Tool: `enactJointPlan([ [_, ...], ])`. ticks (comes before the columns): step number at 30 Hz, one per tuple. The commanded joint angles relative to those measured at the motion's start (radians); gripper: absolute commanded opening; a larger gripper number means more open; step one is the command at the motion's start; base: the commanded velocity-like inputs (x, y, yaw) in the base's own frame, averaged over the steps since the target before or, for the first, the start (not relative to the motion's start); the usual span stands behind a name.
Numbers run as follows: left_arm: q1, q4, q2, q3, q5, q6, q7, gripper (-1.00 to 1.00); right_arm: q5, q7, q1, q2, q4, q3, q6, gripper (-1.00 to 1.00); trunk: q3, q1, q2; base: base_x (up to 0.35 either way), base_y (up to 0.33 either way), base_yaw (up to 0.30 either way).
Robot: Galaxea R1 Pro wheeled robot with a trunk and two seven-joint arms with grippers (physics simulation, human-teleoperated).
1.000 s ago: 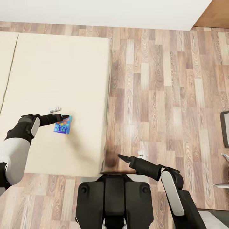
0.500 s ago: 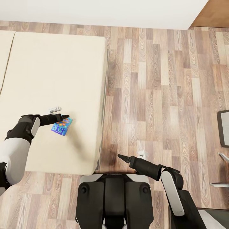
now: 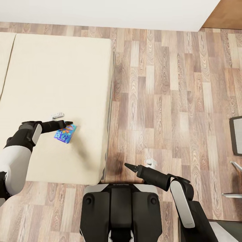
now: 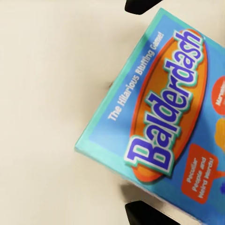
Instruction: Put all the toys in the child's room - the three board games (two on the bed and one on the table), the two jigsaw puzzles on the table, and the tennis ball on the table - inside the toy box on the table in the child's room.
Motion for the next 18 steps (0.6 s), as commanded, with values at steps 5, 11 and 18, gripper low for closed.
enactJointPlan([
  [5, 0.000, -0.001, 0.009, 0.006, -0.004, 0.029, -0.005, 1.00, 0.006, 0.007, 0.000, 0.001, 0.000, -0.001, 0.004, 1.00, -0.001, 0.001, -0.001, 0.000, 0.000, 0.000],
  [11, 0.000, -0.001, 0.023, 0.008, -0.003, 0.058, -0.005, 1.00, 0.006, 0.007, 0.000, 0.001, 0.000, -0.001, 0.004, 1.00, -0.001, 0.001, -0.001, 0.000, 0.000, 0.000],
  [18, 0.000, -0.001, 0.026, 0.006, -0.007, 0.067, -0.005, 1.00, 0.006, 0.007, 0.000, 0.001, 0.000, -0.001, 0.004, 1.00, -0.001, 0.001, -0.001, 0.000, 0.000, 0.000],
])
